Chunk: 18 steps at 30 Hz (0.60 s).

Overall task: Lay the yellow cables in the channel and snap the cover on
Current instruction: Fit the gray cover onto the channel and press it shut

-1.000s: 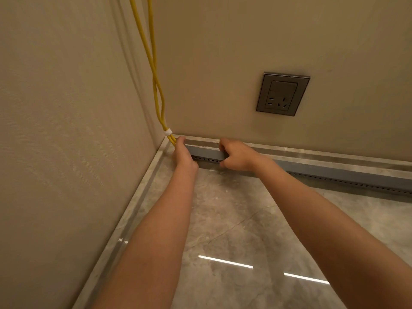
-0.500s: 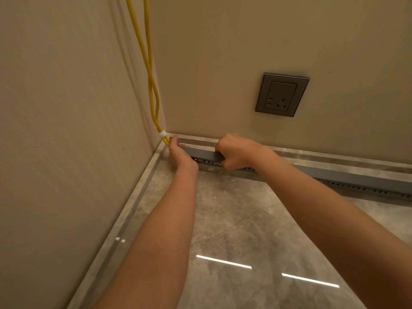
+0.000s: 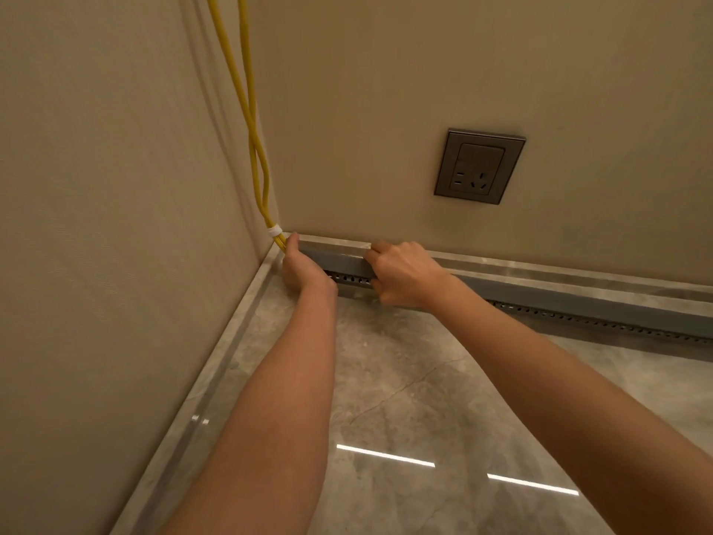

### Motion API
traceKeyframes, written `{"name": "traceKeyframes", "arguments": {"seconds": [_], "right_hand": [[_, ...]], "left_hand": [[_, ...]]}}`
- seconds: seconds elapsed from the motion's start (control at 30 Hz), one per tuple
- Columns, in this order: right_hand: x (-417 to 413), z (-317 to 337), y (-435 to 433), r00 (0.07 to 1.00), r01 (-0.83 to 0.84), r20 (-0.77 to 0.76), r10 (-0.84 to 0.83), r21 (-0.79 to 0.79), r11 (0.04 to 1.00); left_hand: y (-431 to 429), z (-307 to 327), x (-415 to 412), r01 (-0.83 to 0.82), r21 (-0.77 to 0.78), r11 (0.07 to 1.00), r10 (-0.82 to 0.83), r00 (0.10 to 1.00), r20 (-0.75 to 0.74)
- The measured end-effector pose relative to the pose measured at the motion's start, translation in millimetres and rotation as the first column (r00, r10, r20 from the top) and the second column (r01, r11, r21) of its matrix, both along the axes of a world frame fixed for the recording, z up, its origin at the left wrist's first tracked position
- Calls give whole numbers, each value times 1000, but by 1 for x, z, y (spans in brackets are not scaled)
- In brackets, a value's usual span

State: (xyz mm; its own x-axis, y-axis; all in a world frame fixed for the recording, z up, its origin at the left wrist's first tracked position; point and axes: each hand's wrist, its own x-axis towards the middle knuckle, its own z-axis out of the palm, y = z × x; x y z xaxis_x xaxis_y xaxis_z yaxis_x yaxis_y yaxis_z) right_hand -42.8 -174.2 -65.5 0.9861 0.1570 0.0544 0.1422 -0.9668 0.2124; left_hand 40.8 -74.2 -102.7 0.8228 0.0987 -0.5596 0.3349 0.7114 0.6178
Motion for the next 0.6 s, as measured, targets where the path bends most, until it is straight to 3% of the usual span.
{"name": "traceKeyframes", "arguments": {"seconds": [0.27,0.6], "right_hand": [[10,7,-5,990,68,-133,-53,109,992],[11,9,-4,977,124,-198,-83,203,971]], "left_hand": [[4,-6,3,37,-86,996,-31,997,67],[9,-10,7,115,67,991,-118,992,48]]}}
